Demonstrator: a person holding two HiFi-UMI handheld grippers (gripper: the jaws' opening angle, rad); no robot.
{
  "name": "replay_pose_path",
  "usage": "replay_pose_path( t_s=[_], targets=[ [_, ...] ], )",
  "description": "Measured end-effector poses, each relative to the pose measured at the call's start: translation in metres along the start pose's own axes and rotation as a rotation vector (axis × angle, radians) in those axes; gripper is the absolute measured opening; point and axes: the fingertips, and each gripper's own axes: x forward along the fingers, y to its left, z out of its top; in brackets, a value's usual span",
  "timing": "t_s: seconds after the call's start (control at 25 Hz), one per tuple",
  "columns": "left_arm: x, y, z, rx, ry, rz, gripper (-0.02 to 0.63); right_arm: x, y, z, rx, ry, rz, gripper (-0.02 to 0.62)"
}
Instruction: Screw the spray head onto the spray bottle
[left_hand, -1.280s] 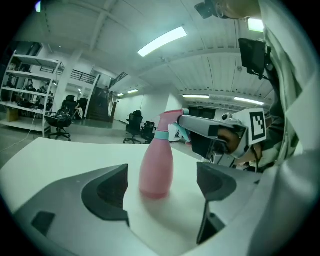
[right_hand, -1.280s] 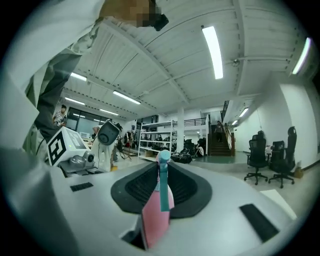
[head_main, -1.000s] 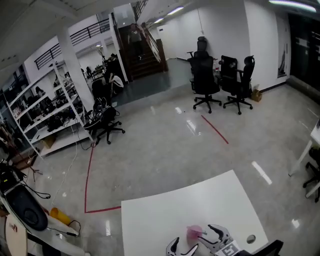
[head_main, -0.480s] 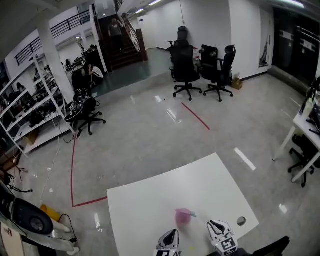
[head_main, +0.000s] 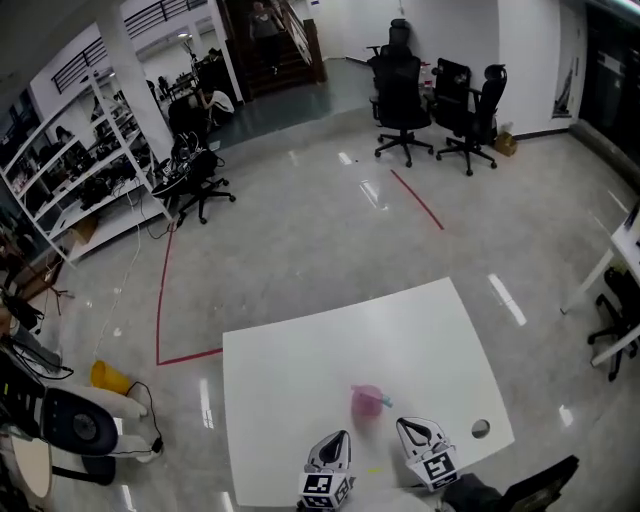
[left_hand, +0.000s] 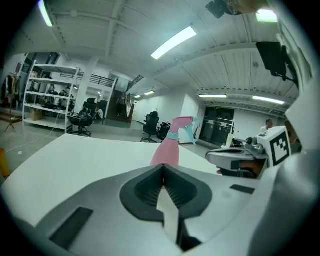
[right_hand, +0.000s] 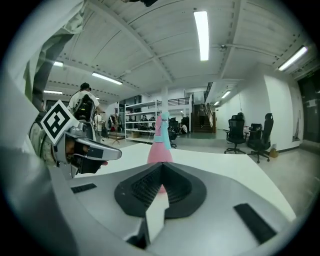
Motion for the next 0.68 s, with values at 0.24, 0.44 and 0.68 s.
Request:
replay_pose_path(
  t_s=[0.24, 0.44, 0.68],
  targets=[
    [0.007, -0.019, 0.011, -0.027, -0.032, 0.061, 0.009, 0.002, -0.022, 0.004, -0.015, -0.036, 0.060, -0.006],
    [0.005, -0.005, 0.018, -0.033, -0.053, 0.096, 0.008, 0.016, -0.013, 0.015, -0.024, 0.005, 0.107, -0.006],
    [0.012, 0.019, 0.028, -0.035, -0.095, 0.172, 0.009, 0.065, -0.009, 0.022, -0.113, -0.092, 0.212, -0.006]
  ],
)
